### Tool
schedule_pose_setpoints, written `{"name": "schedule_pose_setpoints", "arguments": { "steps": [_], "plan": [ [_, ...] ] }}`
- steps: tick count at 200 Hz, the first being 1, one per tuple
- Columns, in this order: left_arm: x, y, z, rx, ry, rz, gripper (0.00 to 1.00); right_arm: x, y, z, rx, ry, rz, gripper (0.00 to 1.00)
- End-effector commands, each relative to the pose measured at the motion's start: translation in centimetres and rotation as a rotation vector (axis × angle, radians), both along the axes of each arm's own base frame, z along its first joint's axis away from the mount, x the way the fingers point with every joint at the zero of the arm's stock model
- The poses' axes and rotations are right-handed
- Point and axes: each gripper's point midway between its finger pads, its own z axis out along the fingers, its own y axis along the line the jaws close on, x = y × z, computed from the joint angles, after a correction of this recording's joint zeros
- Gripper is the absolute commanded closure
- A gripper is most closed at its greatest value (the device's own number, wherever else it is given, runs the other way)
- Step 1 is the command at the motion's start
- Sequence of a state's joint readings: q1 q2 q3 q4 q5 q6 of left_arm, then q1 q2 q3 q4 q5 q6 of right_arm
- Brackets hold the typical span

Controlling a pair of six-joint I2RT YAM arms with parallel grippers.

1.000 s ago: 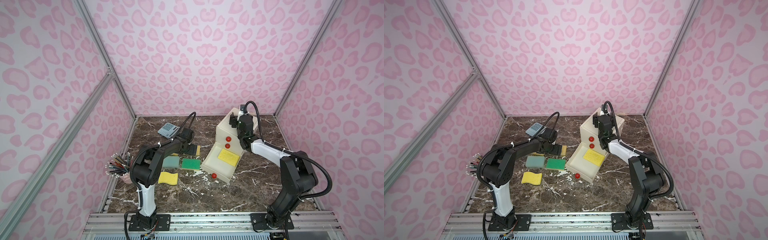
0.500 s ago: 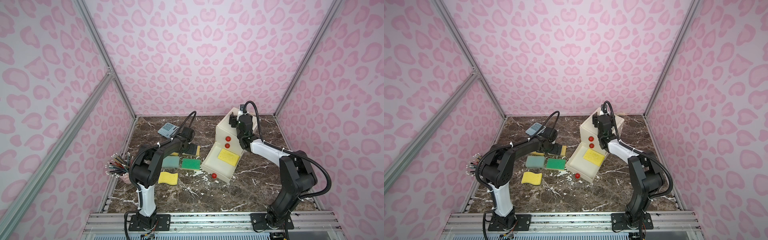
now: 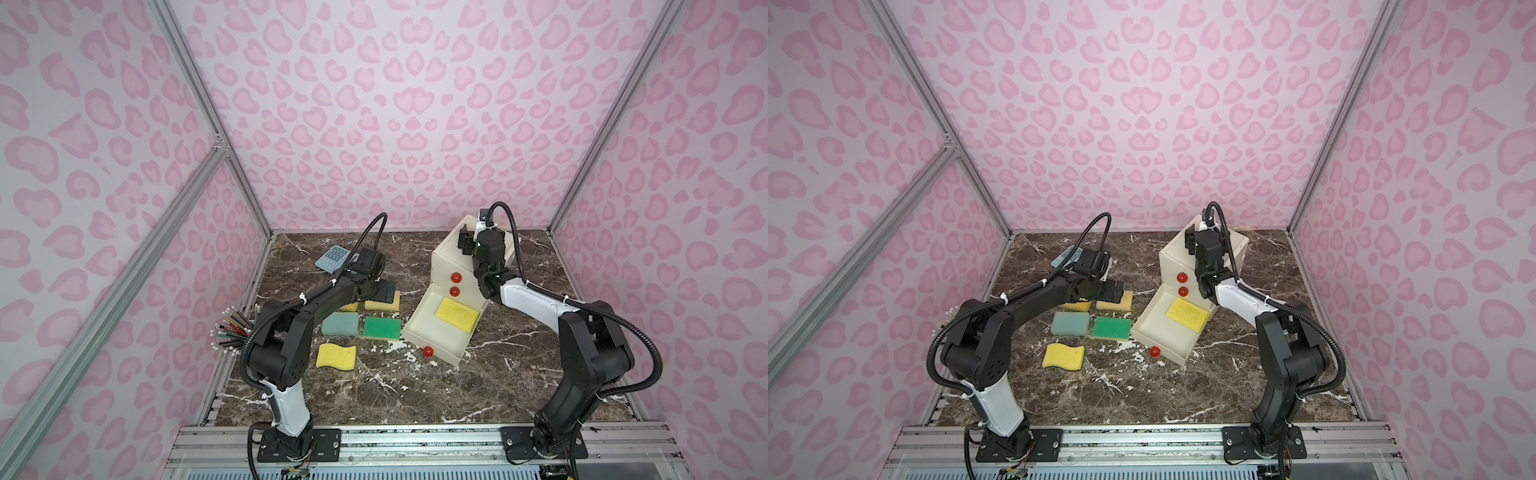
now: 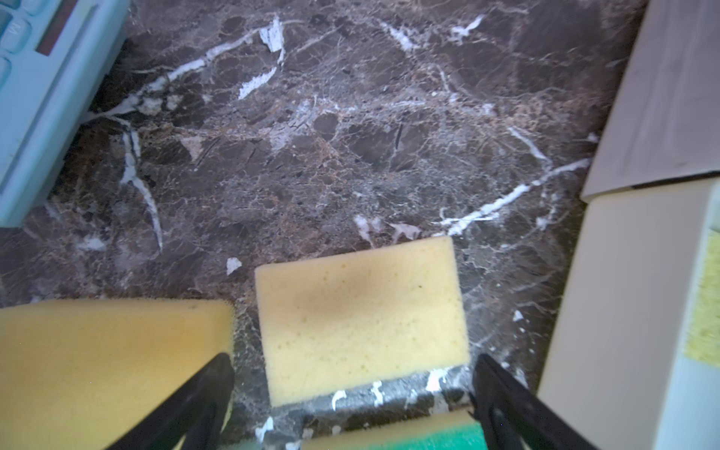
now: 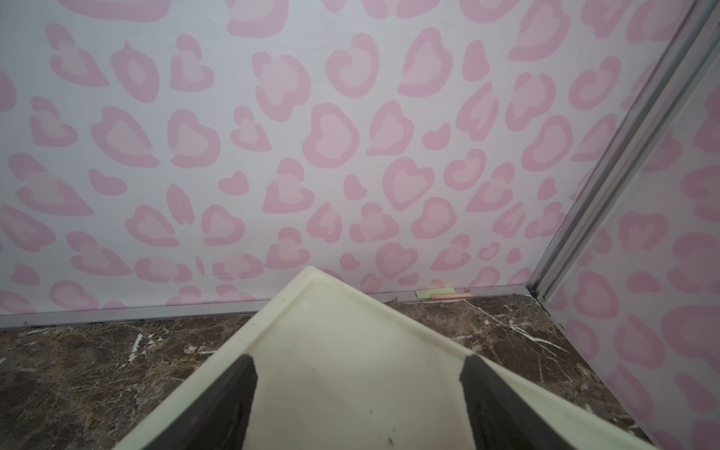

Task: Take the sponge out of the drawer
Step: Pick up the sponge from the drawer.

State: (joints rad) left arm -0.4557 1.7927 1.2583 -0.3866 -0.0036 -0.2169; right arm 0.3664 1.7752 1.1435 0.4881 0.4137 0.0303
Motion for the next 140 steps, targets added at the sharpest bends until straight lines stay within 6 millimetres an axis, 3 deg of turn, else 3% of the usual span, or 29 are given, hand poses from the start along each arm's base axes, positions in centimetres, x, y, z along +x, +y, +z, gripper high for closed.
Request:
{"name": "schedule_pose_setpoints", "arguments": {
  "steps": [1,32,52,81,140],
  "plan": [
    [-1.0,-2.1,2.6,-0.097,-0.038,-0.078,0.00,-5.1,-2.3,-13.4,-0.297,0.544,0.024,0.16],
    [-4.5,-6.0,6.3,-0.176,-0.080,-0.225,0.02,-5.1,-2.3,-13.4,-0.295,0.542,0.020,0.16],
    [-6.6,-8.3,7.3,-0.198,-0.089,-0.287,0.04,-5.1,-2.4,-13.3,-0.296,0.541,0.016,0.16],
    [-9.1,-11.6,6.5,-0.329,-0.038,-0.333,0.06,-5.1,-2.4,-13.2,-0.293,0.539,0.017,0.16],
    [-10.7,-17.9,3.3,-0.330,0.017,-0.412,0.08,-5.1,-2.0,-13.1,-0.271,0.530,0.041,0.15]
  ]
}}
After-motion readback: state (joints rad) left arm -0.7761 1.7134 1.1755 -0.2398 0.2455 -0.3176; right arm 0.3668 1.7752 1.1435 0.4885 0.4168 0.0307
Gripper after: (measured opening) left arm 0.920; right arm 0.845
